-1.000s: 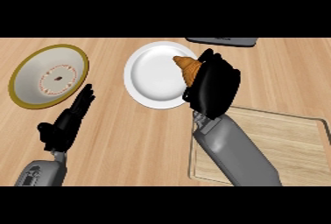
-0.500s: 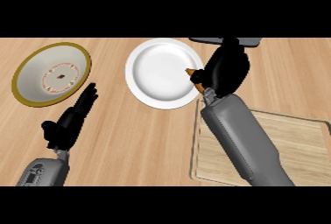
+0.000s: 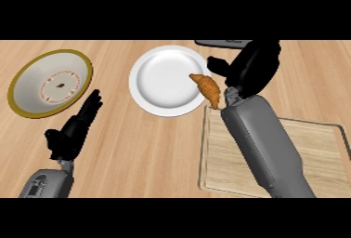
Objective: Pick the croissant from the tray and place it in the plate
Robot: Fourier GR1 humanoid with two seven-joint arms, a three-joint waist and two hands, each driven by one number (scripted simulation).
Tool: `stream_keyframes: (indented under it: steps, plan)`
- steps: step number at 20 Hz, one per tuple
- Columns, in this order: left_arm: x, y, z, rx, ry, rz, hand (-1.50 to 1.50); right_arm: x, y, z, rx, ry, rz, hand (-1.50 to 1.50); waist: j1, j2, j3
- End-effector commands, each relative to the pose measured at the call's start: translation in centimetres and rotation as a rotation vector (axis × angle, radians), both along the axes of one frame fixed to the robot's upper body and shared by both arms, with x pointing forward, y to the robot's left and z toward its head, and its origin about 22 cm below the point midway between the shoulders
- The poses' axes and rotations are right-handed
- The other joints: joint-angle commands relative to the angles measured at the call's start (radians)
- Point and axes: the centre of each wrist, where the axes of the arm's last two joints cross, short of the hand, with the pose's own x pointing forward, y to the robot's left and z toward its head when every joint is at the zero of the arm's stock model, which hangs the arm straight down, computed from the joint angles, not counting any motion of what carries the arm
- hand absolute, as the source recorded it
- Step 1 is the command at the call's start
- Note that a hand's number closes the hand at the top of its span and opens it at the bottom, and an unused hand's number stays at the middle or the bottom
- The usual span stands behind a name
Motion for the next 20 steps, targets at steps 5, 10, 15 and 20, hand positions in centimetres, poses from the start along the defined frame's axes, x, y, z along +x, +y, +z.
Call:
stream_keyframes:
  steps: [5,10,15,20]
  plan:
    - [-0.6,0.6,-0.5,-0.007,0.039,0.047,0.00,-2.9,-0.6,-3.8,0.375,-0.229,-0.050,-1.50,-0.052,-0.019,0.000]
    - [-2.2,2.4,-1.4,0.014,0.042,0.082,0.00,-7.5,0.0,-8.8,0.377,-0.220,0.012,-1.50,-0.084,-0.027,-0.002]
    - [-2.2,3.2,-1.7,-0.006,0.041,0.096,0.00,-12.5,1.1,-12.8,0.373,-0.198,0.082,-1.50,-0.102,-0.025,-0.002]
    - [-2.4,4.0,-1.3,0.007,0.011,0.121,0.00,-14.8,1.6,-13.2,0.356,-0.174,0.101,-1.50,-0.107,-0.023,-0.003]
